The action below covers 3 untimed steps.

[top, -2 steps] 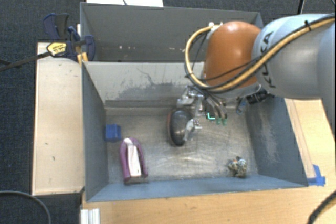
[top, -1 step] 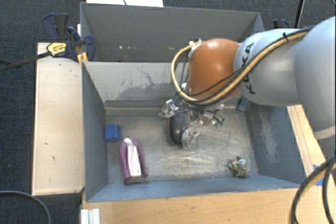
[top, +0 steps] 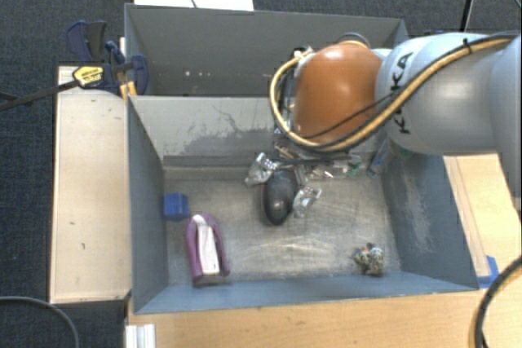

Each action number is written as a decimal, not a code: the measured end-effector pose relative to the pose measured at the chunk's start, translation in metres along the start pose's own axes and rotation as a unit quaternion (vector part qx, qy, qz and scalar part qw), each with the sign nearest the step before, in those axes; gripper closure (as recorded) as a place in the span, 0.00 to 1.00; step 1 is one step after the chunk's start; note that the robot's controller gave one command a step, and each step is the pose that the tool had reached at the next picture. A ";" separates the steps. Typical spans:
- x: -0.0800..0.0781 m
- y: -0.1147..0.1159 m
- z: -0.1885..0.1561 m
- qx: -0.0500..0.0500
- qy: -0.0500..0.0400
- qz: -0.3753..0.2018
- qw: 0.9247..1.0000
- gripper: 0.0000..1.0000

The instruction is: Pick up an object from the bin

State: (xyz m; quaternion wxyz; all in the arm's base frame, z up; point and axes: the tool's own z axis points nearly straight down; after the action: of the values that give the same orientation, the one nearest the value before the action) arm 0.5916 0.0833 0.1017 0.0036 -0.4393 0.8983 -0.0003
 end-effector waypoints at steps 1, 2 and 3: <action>0.011 -0.007 0.001 0.000 0.000 -0.123 0.992 0.00; 0.007 -0.008 0.028 0.000 0.000 -0.250 0.968 0.00; 0.006 -0.009 0.026 -0.001 -0.001 -0.246 0.969 0.00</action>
Offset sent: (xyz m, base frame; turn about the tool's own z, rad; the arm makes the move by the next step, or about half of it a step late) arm -0.0026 -0.0133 -0.0017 -0.2484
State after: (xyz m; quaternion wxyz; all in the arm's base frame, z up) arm 0.5948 0.0735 0.0754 0.0035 -0.6466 0.7628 -0.0002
